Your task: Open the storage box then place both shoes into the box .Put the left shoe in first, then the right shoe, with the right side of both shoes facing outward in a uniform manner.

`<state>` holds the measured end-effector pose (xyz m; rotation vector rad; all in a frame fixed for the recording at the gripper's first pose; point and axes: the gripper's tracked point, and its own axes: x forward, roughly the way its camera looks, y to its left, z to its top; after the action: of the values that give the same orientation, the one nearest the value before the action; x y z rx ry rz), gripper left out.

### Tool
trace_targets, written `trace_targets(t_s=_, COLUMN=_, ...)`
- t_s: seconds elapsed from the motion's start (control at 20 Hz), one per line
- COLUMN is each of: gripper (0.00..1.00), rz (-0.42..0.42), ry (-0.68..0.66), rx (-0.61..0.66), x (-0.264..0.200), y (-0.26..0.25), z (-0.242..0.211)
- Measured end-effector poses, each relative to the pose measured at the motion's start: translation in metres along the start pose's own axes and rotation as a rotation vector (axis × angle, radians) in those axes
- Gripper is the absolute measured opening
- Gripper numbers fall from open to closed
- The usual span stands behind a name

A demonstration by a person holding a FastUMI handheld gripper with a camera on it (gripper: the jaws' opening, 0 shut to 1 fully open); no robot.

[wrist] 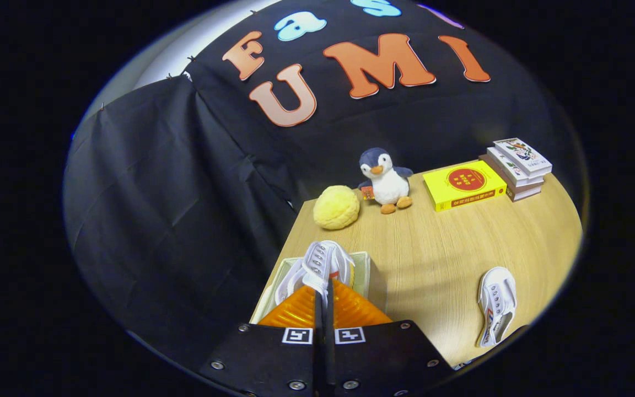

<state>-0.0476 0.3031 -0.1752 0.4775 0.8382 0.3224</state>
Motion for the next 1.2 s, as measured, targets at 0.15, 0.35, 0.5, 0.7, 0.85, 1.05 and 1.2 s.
trace_targets(t_s=0.15, gripper=0.0, rz=-0.003, ry=0.06, rx=-0.016, x=0.017, y=0.011, z=-0.022)
trace_targets(t_s=0.35, gripper=0.0, rz=-0.021, ry=0.14, rx=-0.008, x=0.045, y=0.019, z=-0.046)
trace_targets(t_s=0.5, gripper=0.0, rz=-0.041, ry=0.188, rx=-0.011, x=0.067, y=0.024, z=-0.062)
trace_targets(t_s=0.7, gripper=0.01, rz=-0.094, ry=0.256, rx=0.01, x=0.096, y=0.029, z=-0.081)
trace_targets(t_s=0.85, gripper=0.01, rz=-0.159, ry=0.318, rx=0.014, x=0.112, y=0.027, z=-0.098)
trace_targets(t_s=1.05, gripper=0.01, rz=-0.187, ry=0.373, rx=0.013, x=0.126, y=0.028, z=-0.119)
trace_targets(t_s=1.2, gripper=0.03, rz=-0.166, ry=0.413, rx=0.014, x=0.126, y=0.033, z=-0.126)
